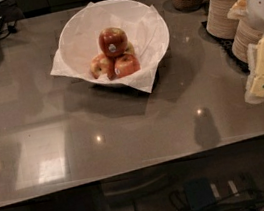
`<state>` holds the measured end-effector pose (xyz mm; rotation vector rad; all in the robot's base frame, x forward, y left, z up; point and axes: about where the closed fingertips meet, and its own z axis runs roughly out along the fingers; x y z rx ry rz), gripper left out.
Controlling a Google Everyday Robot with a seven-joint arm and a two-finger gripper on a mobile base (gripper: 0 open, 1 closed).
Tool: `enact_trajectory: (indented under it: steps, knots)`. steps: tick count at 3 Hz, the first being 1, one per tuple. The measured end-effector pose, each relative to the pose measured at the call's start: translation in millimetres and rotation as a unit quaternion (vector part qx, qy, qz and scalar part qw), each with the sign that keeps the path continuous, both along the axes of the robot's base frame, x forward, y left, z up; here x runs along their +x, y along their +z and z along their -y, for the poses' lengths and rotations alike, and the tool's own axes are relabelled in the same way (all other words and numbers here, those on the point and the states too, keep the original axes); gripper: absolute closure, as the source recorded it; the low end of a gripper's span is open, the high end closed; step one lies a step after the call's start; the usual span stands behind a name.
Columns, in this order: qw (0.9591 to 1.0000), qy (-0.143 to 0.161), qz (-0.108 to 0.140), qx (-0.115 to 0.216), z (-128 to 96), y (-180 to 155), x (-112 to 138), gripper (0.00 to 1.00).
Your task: Pick apple from white bowl
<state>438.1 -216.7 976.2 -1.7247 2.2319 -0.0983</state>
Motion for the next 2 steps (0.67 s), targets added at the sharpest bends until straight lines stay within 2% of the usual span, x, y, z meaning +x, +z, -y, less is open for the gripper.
enact_trajectory:
  steps: [1,2]
  knots:
    - [1.0000,0.000,0.000,0.000,-0.1,0.0,0.0,0.00]
    - [0.9997,0.005,0.011,0.021,-7.4,1.3,5.2,0.00]
